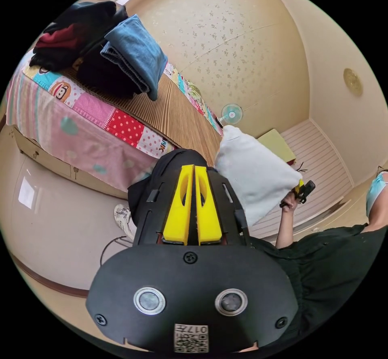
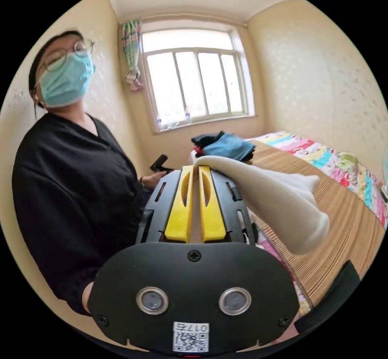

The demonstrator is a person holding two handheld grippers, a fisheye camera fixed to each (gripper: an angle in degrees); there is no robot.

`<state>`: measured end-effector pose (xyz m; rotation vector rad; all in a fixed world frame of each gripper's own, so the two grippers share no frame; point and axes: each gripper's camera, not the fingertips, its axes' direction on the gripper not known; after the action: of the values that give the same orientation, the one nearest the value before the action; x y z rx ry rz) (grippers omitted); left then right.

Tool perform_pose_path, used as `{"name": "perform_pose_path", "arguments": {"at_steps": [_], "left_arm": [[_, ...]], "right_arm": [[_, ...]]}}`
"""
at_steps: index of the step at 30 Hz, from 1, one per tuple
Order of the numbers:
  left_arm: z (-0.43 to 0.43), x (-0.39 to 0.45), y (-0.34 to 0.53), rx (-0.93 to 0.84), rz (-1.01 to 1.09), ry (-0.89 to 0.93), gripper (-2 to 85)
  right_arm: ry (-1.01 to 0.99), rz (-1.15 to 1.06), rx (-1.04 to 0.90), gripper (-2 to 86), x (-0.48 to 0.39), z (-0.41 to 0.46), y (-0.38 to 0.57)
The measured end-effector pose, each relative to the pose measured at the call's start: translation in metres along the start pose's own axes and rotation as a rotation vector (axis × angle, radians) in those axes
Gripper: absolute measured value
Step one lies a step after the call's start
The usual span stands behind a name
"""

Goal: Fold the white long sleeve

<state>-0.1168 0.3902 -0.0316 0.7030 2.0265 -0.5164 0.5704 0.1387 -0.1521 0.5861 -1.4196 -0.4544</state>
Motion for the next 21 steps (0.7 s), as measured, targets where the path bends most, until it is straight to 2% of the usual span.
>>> {"name": "perform_pose_path", "arguments": {"at_steps": [2, 3, 5, 7, 9, 10, 11, 13, 15, 17, 19, 21], "left_arm": [[0.001, 0.003, -0.004, -0.004, -0.003, 0.014, -0.8], [0.001, 0.005, -0.005, -0.003, -0.001, 0.014, -0.7], [-0.004, 0.012, -0.011, 0.006, 0.014, 0.019, 0.1], [-0.007, 0.018, -0.018, 0.002, 0.037, 0.033, 1.7], [-0.011, 0.023, -0.023, 0.0, 0.053, 0.036, 4.1], [-0.014, 0.026, -0.026, 0.005, 0.059, 0.03, 4.9], [-0.016, 0.028, -0.028, 0.01, 0.059, 0.029, 5.1], [-0.018, 0.029, -0.032, 0.014, 0.051, 0.043, 5.5], [-0.017, 0.03, -0.035, 0.013, 0.037, 0.065, 6.1], [-0.011, 0.034, -0.04, -0.005, 0.031, 0.096, 6.5], [-0.002, 0.04, -0.046, -0.048, 0.037, 0.118, 6.5], [0.005, 0.045, -0.053, -0.099, 0.039, 0.133, 6.7]], "right_arm": [[-0.162, 0.066, -0.184, 2.2, -0.014, 0.098, 0.045], [-0.214, 0.093, -0.217, 2.2, -0.016, 0.12, 0.058], [-0.462, 0.18, -0.289, 2.3, -0.021, 0.186, 0.099], [-0.547, 0.174, -0.277, 2.2, -0.025, 0.192, 0.112], [-0.543, 0.112, -0.249, 2.1, -0.024, 0.169, 0.111], [-0.575, 0.019, -0.169, 1.8, -0.023, 0.139, 0.109], [-0.628, -0.081, -0.01, 1.8, -0.018, 0.1, 0.107], [-0.553, -0.086, 0.215, 1.9, 0.004, 0.049, 0.107], [-0.348, 0.083, 0.284, 2.5, 0.039, 0.026, 0.11], [-0.036, 0.318, 0.162, 5.5, 0.085, 0.037, 0.116], [0.072, 0.427, 0.0, 8.4, 0.117, 0.07, 0.128], [0.042, 0.522, -0.162, 9.4, 0.147, 0.115, 0.149]]}}
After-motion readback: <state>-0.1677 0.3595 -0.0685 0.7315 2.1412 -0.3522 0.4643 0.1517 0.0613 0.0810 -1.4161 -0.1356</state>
